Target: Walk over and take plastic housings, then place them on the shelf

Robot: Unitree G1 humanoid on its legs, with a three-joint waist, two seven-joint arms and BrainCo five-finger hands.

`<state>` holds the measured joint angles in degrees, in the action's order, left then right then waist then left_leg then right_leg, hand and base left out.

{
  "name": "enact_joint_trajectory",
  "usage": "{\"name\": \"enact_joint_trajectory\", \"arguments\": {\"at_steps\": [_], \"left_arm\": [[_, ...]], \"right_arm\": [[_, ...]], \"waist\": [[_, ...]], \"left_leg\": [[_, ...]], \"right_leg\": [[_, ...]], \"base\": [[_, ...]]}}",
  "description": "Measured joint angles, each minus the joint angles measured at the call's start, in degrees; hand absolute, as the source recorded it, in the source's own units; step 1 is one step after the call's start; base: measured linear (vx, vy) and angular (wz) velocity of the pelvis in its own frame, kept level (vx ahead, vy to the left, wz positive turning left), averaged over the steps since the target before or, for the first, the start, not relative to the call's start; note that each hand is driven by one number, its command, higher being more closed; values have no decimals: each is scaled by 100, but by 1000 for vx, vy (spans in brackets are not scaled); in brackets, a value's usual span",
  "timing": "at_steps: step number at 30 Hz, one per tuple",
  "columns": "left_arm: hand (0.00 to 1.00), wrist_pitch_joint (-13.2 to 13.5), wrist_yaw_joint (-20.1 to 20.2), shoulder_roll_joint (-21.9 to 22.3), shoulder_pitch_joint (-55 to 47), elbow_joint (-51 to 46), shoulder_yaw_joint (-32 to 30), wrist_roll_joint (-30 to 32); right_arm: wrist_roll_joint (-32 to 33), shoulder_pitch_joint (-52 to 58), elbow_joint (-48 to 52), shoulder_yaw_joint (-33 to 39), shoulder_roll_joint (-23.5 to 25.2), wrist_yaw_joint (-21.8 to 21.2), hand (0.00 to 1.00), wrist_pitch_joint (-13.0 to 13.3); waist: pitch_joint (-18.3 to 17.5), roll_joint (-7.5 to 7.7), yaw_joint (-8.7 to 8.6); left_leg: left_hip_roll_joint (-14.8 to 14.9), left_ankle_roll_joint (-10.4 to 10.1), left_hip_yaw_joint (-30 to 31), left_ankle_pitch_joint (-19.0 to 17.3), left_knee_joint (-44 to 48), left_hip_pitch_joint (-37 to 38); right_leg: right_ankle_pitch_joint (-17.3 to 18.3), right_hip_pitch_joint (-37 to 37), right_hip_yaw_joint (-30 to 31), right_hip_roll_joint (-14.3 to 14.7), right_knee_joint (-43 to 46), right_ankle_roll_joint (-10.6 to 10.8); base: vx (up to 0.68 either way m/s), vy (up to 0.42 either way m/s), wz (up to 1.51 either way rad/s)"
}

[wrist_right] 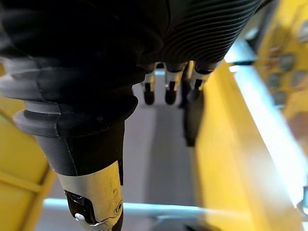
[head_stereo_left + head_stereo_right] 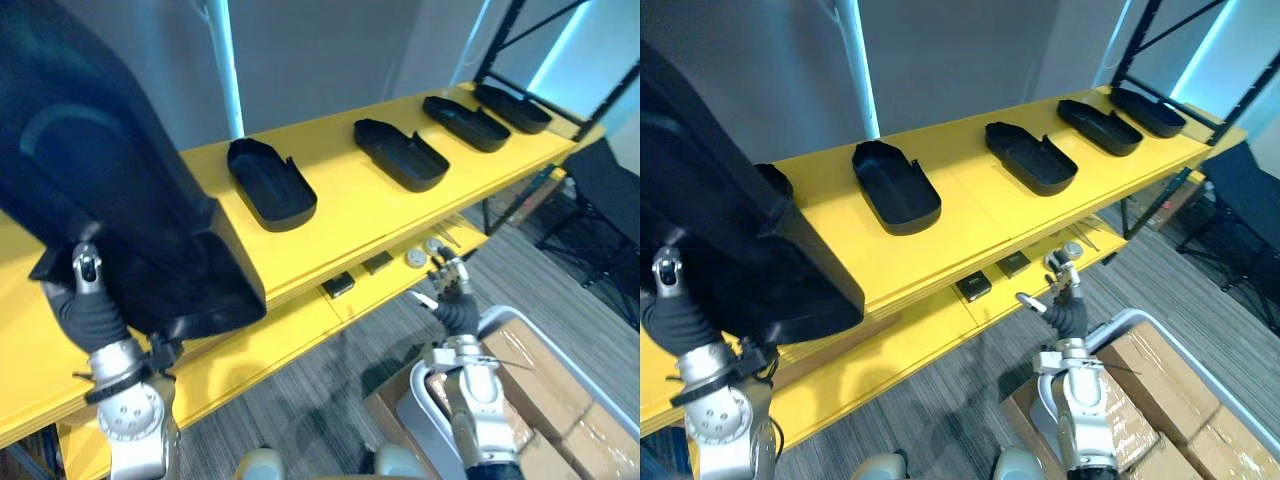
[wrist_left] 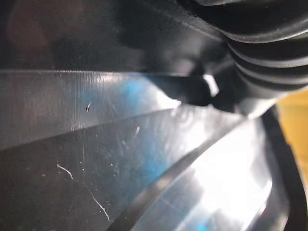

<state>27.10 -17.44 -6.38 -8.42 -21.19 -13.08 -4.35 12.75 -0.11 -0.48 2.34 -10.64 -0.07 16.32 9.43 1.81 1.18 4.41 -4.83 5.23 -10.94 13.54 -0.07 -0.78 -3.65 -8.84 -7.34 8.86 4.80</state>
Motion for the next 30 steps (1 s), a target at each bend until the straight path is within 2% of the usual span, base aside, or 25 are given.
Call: {"name": "enact_joint_trajectory", "arguments": {"at_steps": [2, 3, 6, 12, 16, 17, 18, 19, 20, 21, 22, 23, 24, 25, 26, 28, 30], "left_arm": [[100, -4, 15, 116, -67, 0, 53, 2], [100, -3, 85, 249, -86, -3, 91, -6], [100, 24, 148, 351, -83, -6, 85, -23], [100, 17, 116, 355, -102, -7, 84, 14], [100, -40, -32, 488, -278, -12, 88, 79], [100, -72, 14, 509, -313, -12, 105, 67], [100, -117, 114, 520, -316, -11, 181, 38], [100, -116, 180, 527, -321, -11, 239, 25], [100, -81, 371, 548, -353, -9, 284, -59], [100, -28, 482, 563, -421, -10, 289, -187], [100, 20, 502, 576, -457, -9, 287, -281], [100, 76, 502, 644, -528, -11, 291, -396], [100, 111, 492, 699, -635, -11, 296, -474], [100, 122, 495, 689, -714, -12, 309, -485], [100, 123, 503, 681, -755, -14, 310, -484], [100, 123, 540, 679, -828, -18, 330, -485], [100, 116, 760, 669, -861, -18, 443, -482]], "right_arm": [[0, -99, 5, 3, -158, -3, 0, -44], [6, -154, 15, 48, -275, -17, 0, -137], [156, -153, 137, 222, -299, -113, 0, -183], [694, -52, 570, 207, -129, -623, 0, -258], [844, 19, 562, -120, 295, -745, 0, -201], [832, 37, 524, -188, 399, -708, 0, -126], [713, 57, 437, -175, 506, -575, 0, -89], [656, 87, 405, -134, 531, -500, 0, -89], [528, 175, 349, -83, 559, -326, 0, -92], [426, 246, 335, -90, 553, -219, 0, -87], [395, 274, 326, -86, 504, -178, 0, -47], [328, 210, 229, -72, 381, -123, 0, 22], [329, 143, 118, -70, 325, -135, 0, 54], [329, 145, 101, -69, 338, -141, 0, 121], [330, 149, 101, -69, 348, -143, 0, 154], [339, 145, 107, -58, 356, -129, 0, 280], [331, 190, 124, -16, 471, -65, 0, 336]], "waist": [[-58, -189, 17], [-157, -350, 48], [-248, -474, 57], [-270, -382, 3], [-267, -341, 25], [-235, -300, 27], [-135, -250, 16], [-109, -258, 2], [-79, -312, 19], [-78, -306, 4], [-63, -286, -23], [-22, -365, -5], [-24, -399, 35], [-40, -428, 46], [-53, -450, 40], [-72, -384, -23], [-61, -337, -135]], "left_leg": [[111, -46, 18, -28, -34, 20], [227, -82, 4, -8, -207, 158], [298, -104, -144, 12, -368, 310], [143, -29, -75, 67, -522, 301], [-99, 78, 268, 402, -599, 167], [-198, 157, 114, 565, -579, 82], [-259, 389, -352, 741, -552, 45], [-239, 562, -753, 705, -582, 52], [3, 986, -1708, 468, -669, 136], [218, 987, -2333, 456, -682, 172], [285, 967, -2629, 464, -681, 198], [294, 851, -2666, 564, -684, 172], [282, 582, -2595, 711, -679, 115], [277, 376, -2562, 804, -687, 110], [258, 283, -2562, 812, -708, 100], [140, 147, -2561, 802, -882, 115], [21, 123, -2571, 1082, -1246, 256]], "right_leg": [[-103, 209, -83, 141, -357, -29], [-172, 364, -109, 275, -576, -81], [-171, 472, -86, 350, -676, -82], [-192, 565, -212, 239, -897, -57], [-171, 839, -806, 2, -998, -43], [-156, 951, -1033, -99, -1032, -41], [-114, 1192, -1453, -239, -1064, -56], [-102, 1309, -1670, -303, -1063, -64], [-90, 1486, -2086, -272, -1040, -27], [-70, 1567, -2230, -282, -1007, -7], [82, 1568, -2257, -376, -895, 32], [289, 1438, -2254, -515, -561, 63], [543, 1197, -2109, -596, -178, 120], [647, 1066, -2013, -656, 38, 142], [711, 1028, -1939, -676, 136, 184], [746, 849, -1773, -751, 232, 189], [689, 763, -1687, -773, 191, 223]], "base": [[188, -123, 4], [136, -82, 0], [117, -54, -9], [0, 23, 9], [-33, 15, 81], [-45, -15, 140], [-52, -12, 160], [-74, 14, 187], [-73, 0, 158], [-50, 8, 159], [-28, 43, 116], [-57, 138, 63], [-84, 165, 13], [-69, 125, -21], [-50, 90, -31], [-15, 84, -26], [67, 51, -13]]}}
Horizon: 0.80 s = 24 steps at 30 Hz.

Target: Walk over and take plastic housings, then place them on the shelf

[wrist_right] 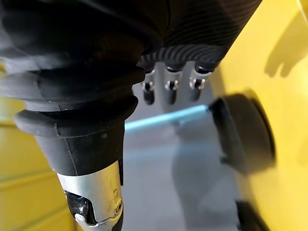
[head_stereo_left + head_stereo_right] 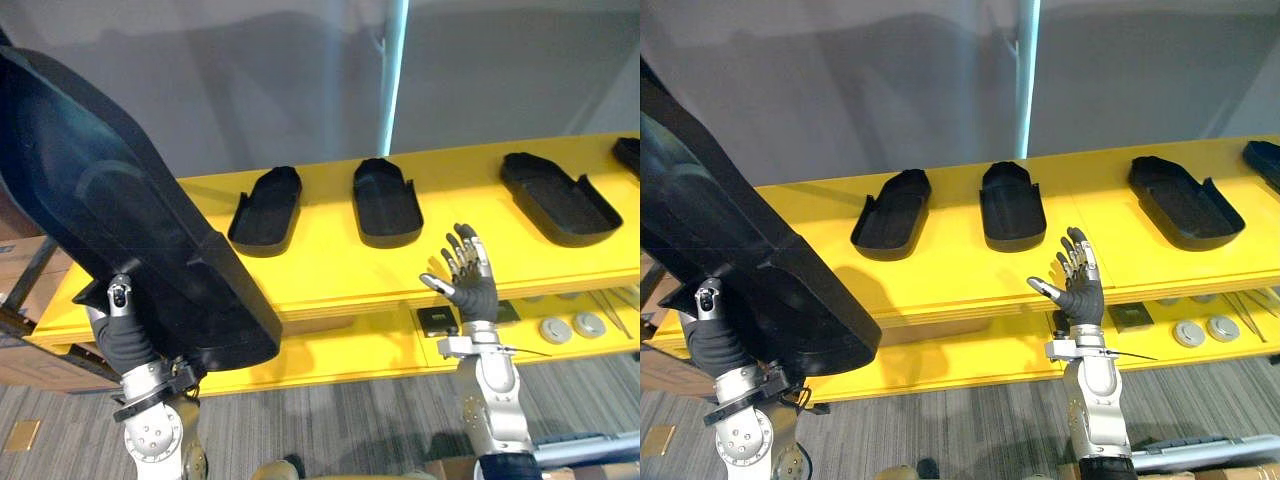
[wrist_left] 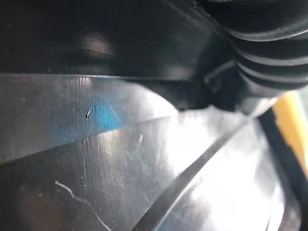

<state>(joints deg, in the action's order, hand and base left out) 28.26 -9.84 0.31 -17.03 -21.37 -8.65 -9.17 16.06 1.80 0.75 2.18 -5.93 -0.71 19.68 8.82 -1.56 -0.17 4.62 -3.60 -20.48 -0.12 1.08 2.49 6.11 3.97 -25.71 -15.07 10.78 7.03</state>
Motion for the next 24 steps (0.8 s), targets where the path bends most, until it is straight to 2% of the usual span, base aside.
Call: {"name": "enact_joint_trajectory", "arguments": {"at_steps": [2, 5, 10, 12, 14, 15, 16, 17, 18, 19, 20, 21, 23, 24], "left_arm": [[100, -1, 227, 0, 15, 0, 113, 15], [100, -6, 470, -82, 194, -1, 300, 72], [100, -6, 541, -390, 538, 0, 323, 145], [100, -18, 594, -482, 722, 2, 340, 123], [100, -65, 679, -480, 952, 1, 433, 115], [100, -136, 785, -483, 998, 1, 472, 117], [100, -155, 793, -484, 1002, 1, 485, 121], [100, -223, 825, -499, 1004, 4, 502, 122], [100, -286, 820, -501, 1014, 51, 543, 127], [100, -288, 817, -504, 1014, 53, 549, 127], [100, -289, 799, -515, 1013, 69, 548, 131], [100, -291, 723, -475, 965, 98, 554, 150], [100, -300, 621, -458, 959, 104, 544, 255], [100, -313, 613, -430, 930, 104, 544, 283]], "right_arm": [[5, 104, 0, 15, 125, 107, 0, 0], [19, 276, 0, 3, 273, 207, 0, -1], [-122, 325, -1, -93, 383, 203, 0, -52], [-127, 366, 0, -114, 384, 207, 0, -92], [-151, 472, 3, -115, 395, 212, 0, -98], [-223, 548, 5, -113, 437, 212, 0, -128], [-227, 563, 8, -108, 444, 211, 0, -137], [-230, 605, 12, -133, 480, 201, 0, -165], [-215, 722, 109, -131, 531, 162, 0, -214], [-214, 732, 134, -130, 539, 155, 0, -213], [-219, 756, 249, -108, 528, 131, 0, -212], [-233, 750, 333, -94, 512, 71, 0, -209], [-231, 729, 338, -100, 510, 29, 0, -196], [-236, 721, 330, -96, 508, -31, 0, -199]], "waist": [[-3, 18, -85], [-5, 0, -146], [-6, -21, -200], [17, -10, -217], [100, 25, -216], [123, 47, -236], [135, 46, -241], [227, 21, -244], [223, 67, -352], [228, 91, -383], [252, 157, -370], [218, 215, -331], [235, 179, -333], [270, 130, -323]], "left_leg": [[-82, 15, -34, 123, -173, 111], [-141, 20, -37, 126, -337, 269], [-215, 56, -52, 99, -527, 444], [-233, 108, -42, 62, -509, 467], [-256, 198, -56, -22, -449, 547], [-264, 266, -68, -108, -357, 546], [-264, 290, -75, -137, -319, 540], [-178, 367, -85, -239, -204, 535], [-119, 441, 71, -311, -105, 409], [-116, 439, 115, -312, -83, 376], [-167, 397, 145, -339, -30, 311], [-220, 344, 97, -360, 79, 208], [-284, 345, 120, -362, 171, 39], [-296, 346, 117, -362, 214, 8]], "right_leg": [[-142, 27, 31, -14, -29, 79], [-267, 172, 83, 1, -191, 105], [-431, 229, 287, -3, -219, 56], [-480, 177, 378, -51, -48, 24], [-481, -26, 516, -203, 527, 9], [-567, -156, 605, -226, 777, -150], [-579, -184, 637, -210, 805, -169], [-493, -217, 882, -100, 875, -248], [-114, -231, 1400, 414, 777, -232], [-84, -231, 1469, 530, 714, -240], [12, -201, 1426, 760, 426, -383], [-5, -82, 1438, 736, 100, -394], [-18, 26, 1464, 702, -366, -373], [-76, 90, 1477, 702, -486, -281]], "base": [[120, 35, -7], [130, 53, -1], [84, 72, 1], [41, 90, 4], [4, 97, -1], [-11, 97, -8], [0, 76, -13], [-2, -4, 14], [-5, -50, 23], [-12, -116, 41], [5, -58, 3], [0, 0, 0], [48, -1, 1], [61, -19, 3]]}}
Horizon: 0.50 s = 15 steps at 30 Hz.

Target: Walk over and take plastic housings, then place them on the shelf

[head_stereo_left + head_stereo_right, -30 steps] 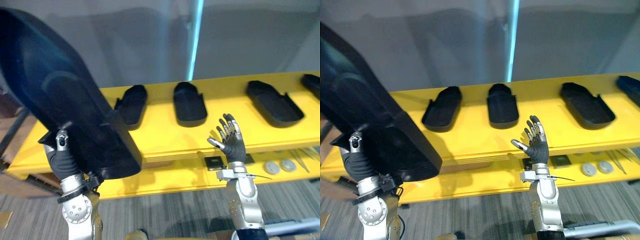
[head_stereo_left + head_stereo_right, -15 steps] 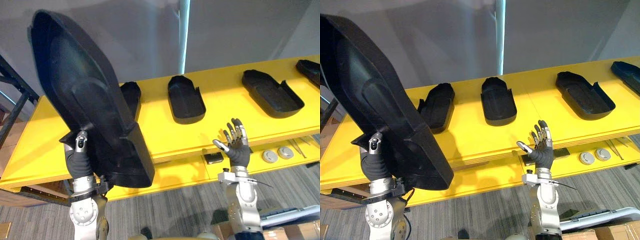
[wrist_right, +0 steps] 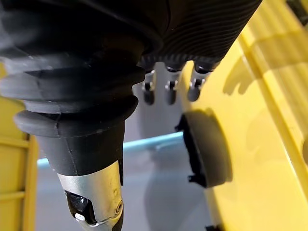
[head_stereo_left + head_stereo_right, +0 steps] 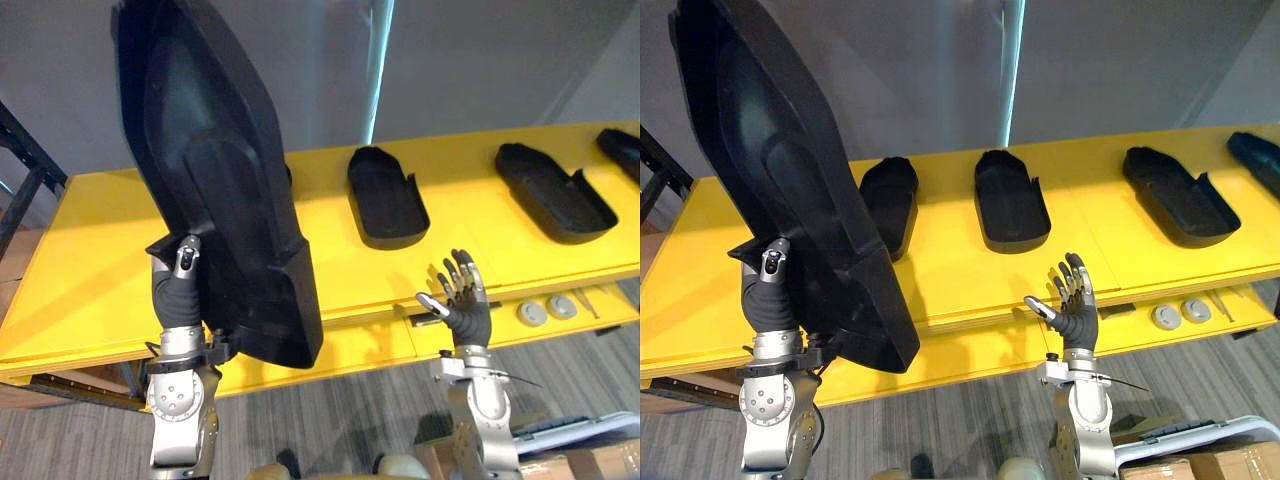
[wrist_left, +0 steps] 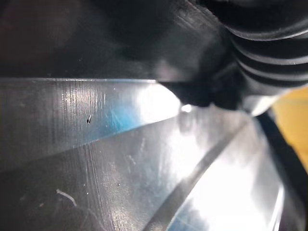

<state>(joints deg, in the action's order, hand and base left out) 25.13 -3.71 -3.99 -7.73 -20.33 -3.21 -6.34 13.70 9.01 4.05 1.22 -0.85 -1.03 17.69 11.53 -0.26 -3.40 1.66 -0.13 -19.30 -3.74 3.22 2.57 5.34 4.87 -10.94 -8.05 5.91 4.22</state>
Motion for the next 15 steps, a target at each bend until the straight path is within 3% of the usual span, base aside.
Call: {"name": "enact_joint_trajectory", "arguments": {"at_steps": [3, 5, 9, 15], "left_arm": [[100, -20, 16, 3, -148, -1, 2, -6], [100, -19, 97, 4, -254, -1, 3, -13], [100, -18, 276, 21, -419, -1, 3, -62], [100, 42, 207, 113, -547, -1, 20, -58]], "right_arm": [[1, -29, 1, 10, -16, -28, 0, 37], [-1, -56, 1, 33, -58, -2, 0, 232], [-107, -84, 0, 38, -67, 178, 0, 267], [-99, 68, -136, -15, -3, 201, 0, 285]], "waist": [[8, -29, 7], [17, -44, 90], [38, -82, 117], [71, -173, 102]], "left_leg": [[76, -53, 156, -153, 261, 11], [224, -104, 178, -405, 705, -71], [214, -103, 210, -429, 704, -71], [130, -107, 329, -423, 741, -146]], "right_leg": [[-3, 159, -3, 53, -52, 4], [-3, 317, 2, 121, -122, 4], [19, 336, 2, 108, -140, -13], [300, 279, -89, -59, 157, 52]], "base": [[49, -44, -2], [18, -58, -5], [-39, -4, 3], [-2, 11, 15]]}}
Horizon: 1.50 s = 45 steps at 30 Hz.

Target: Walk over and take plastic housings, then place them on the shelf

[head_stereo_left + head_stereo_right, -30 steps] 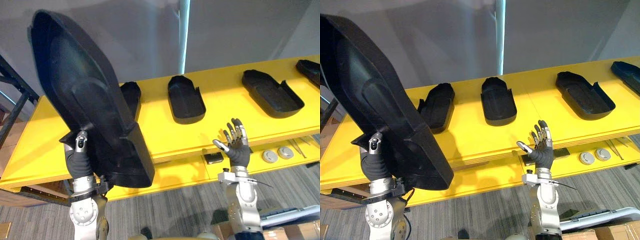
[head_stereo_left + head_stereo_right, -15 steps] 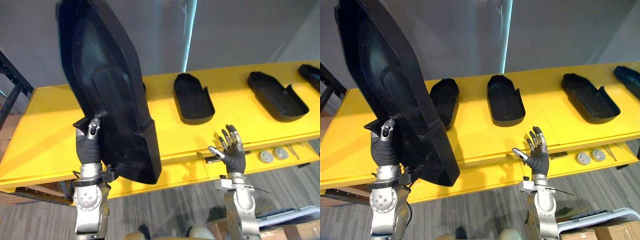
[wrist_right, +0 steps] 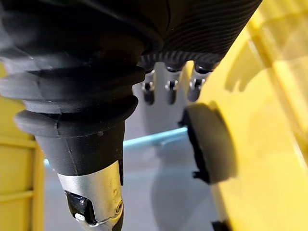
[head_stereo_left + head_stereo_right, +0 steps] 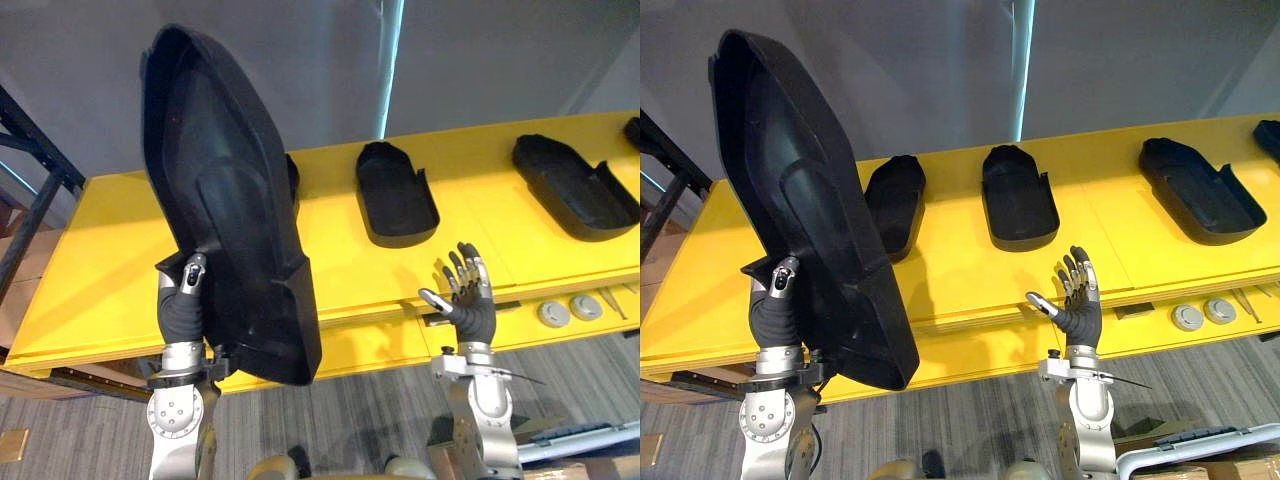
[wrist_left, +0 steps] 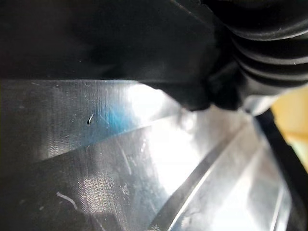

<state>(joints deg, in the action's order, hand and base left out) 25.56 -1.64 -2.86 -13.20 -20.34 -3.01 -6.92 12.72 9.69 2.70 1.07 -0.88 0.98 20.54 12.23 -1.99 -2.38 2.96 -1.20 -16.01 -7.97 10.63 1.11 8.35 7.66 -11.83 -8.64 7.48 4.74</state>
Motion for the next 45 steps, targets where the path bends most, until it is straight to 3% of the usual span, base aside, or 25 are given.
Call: {"name": "enact_joint_trajectory", "arguments": {"at_steps": [2, 3, 4, 7, 8, 10, 11, 12, 13, 14, 15, 17, 18, 19, 21, 22, 23, 24, 25, 27, 30, 33, 36, 41, 45], "left_arm": [[100, 20, -23, 19, -10, 3, 57, 0], [100, 26, -30, 74, -10, 10, 87, 2], [100, 40, -38, 111, -15, 14, 99, 2], [100, 88, -163, 117, -16, 180, 189, 11], [100, 104, -221, 117, -5, 289, 186, 16], [100, 135, -303, 115, -5, 389, 178, 42], [100, 201, -380, 123, -23, 405, 180, 113], [100, 248, -514, 117, -79, 425, 153, 239], [100, 256, -585, 92, -71, 480, 97, 295], [100, 260, -687, -25, -49, 521, -30, 343], [100, 269, -710, -80, -17, 539, -82, 343], [100, 243, -675, -306, 106, 658, -120, 346], [100, 238, -650, -377, 109, 694, -123, 343], [100, 223, -594, -559, 133, 698, -129, 345], [100, 201, -550, -698, 228, 679, -151, 348], [100, 169, -523, -724, 296, 654, -206, 318], [100, 132, -466, -755, 409, 642, -264, 263], [100, 87, -438, -731, 499, 556, -325, 212], [100, 55, -442, -684, 505, 493, -337, 195], [100, -48, -490, -520, 506, 269, -331, 261], [100, -299, -507, -358, 507, -120, -306, 572], [100, -429, -647, -355, 518, -362, -434, 816], [100, -847, -908, -431, 641, -308, -804, 1195], [100, -1608, -1348, -988, 940, 738, -1438, 1476], [100, -1938, -1502, -1618, 1361, 2000, -1777, 1466]], "right_arm": [[-6, 39, -127, 78, 10, 18, 0, 82], [-2, 10, -128, 135, 17, 37, 0, 108], [-2, -12, -123, 169, 20, 35, 0, 127], [1, -196, -115, 272, -123, 36, 0, 210], [2, -217, -115, 277, -230, 38, 0, 211], [4, -206, -125, 285, -360, 41, 0, 216], [9, -216, -148, 287, -476, 38, 0, 220], [12, -234, -230, 282, -633, 0, 0, 235], [18, -257, -330, 283, -595, -7, 0, 240], [17, -307, -432, 233, -462, -29, 0, 301], [21, -328, -428, 224, -370, -38, 0, 347], [92, -458, -425, 206, -170, 17, 0, 456], [97, -485, -421, 186, -131, 60, 0, 471], [102, -520, -293, 85, -84, 186, 0, 584], [101, -530, -55, -13, -42, 304, 0, 653], [69, -563, 128, -166, -22, 371, 0, 676], [-29, -546, 362, -237, -20, 443, 0, 676], [-186, -585, 656, -275, -40, 546, 0, 678], [-250, -604, 776, -269, -46, 574, 0, 678], [-277, -611, 988, -229, -58, 619, 0, 659], [-231, -608, 1143, -1, -326, 392, 0, 515], [-232, -613, 1480, 81, -544, 221, 0, 483], [-233, -633, 1733, 84, -555, 31, 0, 481], [-234, -632, 1757, 90, -619, 19, 0, 481], [-225, -602, 1893, 82, -737, -112, 0, 481]], "waist": [[8, 36, -6], [91, 198, -5], [117, 244, 10], [177, 353, -40], [178, 365, -53], [150, 405, -83], [95, 313, -99], [-61, 96, -78], [-136, 39, -90], [-173, 102, -153], [-166, 137, -172], [-150, 229, -143], [-152, 239, -102], [-171, 233, -1], [-228, 168, 10], [-293, 87, -15], [-299, 95, -56], [-308, 110, -37], [-317, 118, -26], [-365, 148, 30], [-389, -80, -12], [-432, -163, 3], [-427, -140, 3], [-423, -134, -19], [-420, -139, -14]], "left_leg": [[14, -11, 42, 10, 300, -148], [-24, -101, 76, 25, 710, -396], [30, 2, 69, -63, 1013, -533], [875, -123, 145, 33, 1535, -823], [1142, -142, 172, 165, 1465, -819], [1237, 15, 340, 544, 1226, -794], [1226, 242, 458, 1319, 992, -728], [1232, 145, 541, 1601, 1079, -687], [1196, -248, 606, 1212, 1128, -638], [1154, -721, 596, 638, 1151, -592], [1151, -913, 582, 406, 1150, -578], [1132, -1280, 527, -71, 1020, -457], [1127, -1265, 483, -62, 937, -360], [1102, -1200, 397, -31, 712, -99], [1077, -1055, 374, 19, 485, -20], [1172, -961, 453, 127, 212, -31], [1189, -921, 545, 297, -86, -10], [1132, -925, 632, 466, -366, -14], [1082, -931, 624, 534, -456, -12], [958, -1013, 651, 847, -753, -60], [986, -1014, 740, 1212, -1296, 83], [995, -1034, 720, 1258, -1433, 198], [991, -1026, 693, 1323, -1494, 199], [990, -1010, 611, 1381, -1517, 190], [993, -1013, 465, 1394, -1519, 189]], "right_leg": [[48, 8, -126, -71, 78, -4], [36, 52, -164, -271, 76, 16], [32, 47, -171, -361, 103, 23], [37, 107, -54, -802, 260, 14], [45, 112, 13, -1052, 351, 26], [148, 88, 155, -1458, 495, 218], [203, -11, 330, -1648, 596, 553], [251, -128, 562, -1689, 582, 979], [247, -126, 584, -1749, 545, 1045], [203, -94, 581, -1821, 465, 1048], [96, -43, 559, -1831, 425, 1091], [-621, 33, 543, -1831, 328, 1129], [-903, 28, 533, -1820, 324, 1120], [-1563, 40, 496, -1791, 341, 1066], [-1880, -104, 349, -1734, 490, 739], [-1248, -211, 453, -1284, 691, 649], [-776, -205, 546, -797, 681, 623], [-339, -261, 499, -394, 457, 436], [-283, -244, 420, -315, 302, 333], [-339, -139, 317, -358, -159, 428], [-358, -89, 85, -277, -190, 471], [-358, -39, 77, -261, -191, 470], [-356, -75, 80, -261, -209, 469], [-377, -177, 145, -263, -218, 508], [-410, -295, 295, -263, -216, 535]], "base": [[50, 27, 33], [22, 58, 19], [15, 74, 6], [31, 126, -16], [38, 298, -32], [33, 366, -28], [12, 502, -43], [15, 578, -43], [18, 624, -27], [11, 477, 5], [8, 491, 15], [-27, 429, 15], [-64, 430, -7], [-46, 330, -12], [-41, 282, 6], [-33, 74, 37], [-6, 18, 52], [8, -3, 38], [51, 4, 17], [33, -7, 20], [18, -47, 29], [-5, -7, 2], [-48, -2, -4], [-68, -5, -8], [-33, 3, -17]]}}
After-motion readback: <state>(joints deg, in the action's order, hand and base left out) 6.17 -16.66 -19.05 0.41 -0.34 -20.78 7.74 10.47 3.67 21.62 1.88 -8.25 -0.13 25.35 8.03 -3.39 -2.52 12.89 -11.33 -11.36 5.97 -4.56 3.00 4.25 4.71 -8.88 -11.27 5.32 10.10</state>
